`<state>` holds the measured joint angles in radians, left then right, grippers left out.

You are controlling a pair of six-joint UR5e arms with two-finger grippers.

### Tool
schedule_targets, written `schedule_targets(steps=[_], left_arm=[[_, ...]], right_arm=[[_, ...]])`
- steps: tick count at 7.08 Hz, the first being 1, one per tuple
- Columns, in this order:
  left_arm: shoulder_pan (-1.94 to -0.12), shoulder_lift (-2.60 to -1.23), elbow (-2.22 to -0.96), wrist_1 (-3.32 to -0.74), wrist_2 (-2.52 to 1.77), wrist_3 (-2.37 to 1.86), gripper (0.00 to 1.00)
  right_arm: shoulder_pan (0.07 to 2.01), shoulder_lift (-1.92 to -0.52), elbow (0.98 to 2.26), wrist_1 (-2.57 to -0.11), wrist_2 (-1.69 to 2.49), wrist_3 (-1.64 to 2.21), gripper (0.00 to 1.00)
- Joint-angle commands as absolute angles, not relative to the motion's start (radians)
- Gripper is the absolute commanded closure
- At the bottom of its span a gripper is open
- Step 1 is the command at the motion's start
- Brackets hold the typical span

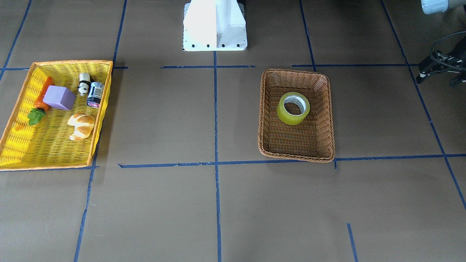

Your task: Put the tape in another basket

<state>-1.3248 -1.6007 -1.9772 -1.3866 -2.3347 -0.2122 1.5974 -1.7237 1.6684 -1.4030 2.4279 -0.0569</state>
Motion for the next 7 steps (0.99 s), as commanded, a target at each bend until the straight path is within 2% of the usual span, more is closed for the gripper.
schedule_targets(steps=[1, 4, 7], left_arm=[[-1.42, -1.585, -1.861, -1.385, -2.39, -0.113, 0.0], [-1.541, -1.542, -1.761, -1.388, -2.382, 0.137, 0.0], [-1.583, -1.539, -1.678, -1.396, -2.384, 0.167, 0.0]], right_arm=[[1.626, -1.738, 1.673, -1.407, 2.43, -0.055, 0.0], [1.628, -1.724, 1.675, -1.445, 2.434, -0.051, 0.0], [1.628, -1.72, 1.683, -1.482, 2.448, -0.048, 0.0]])
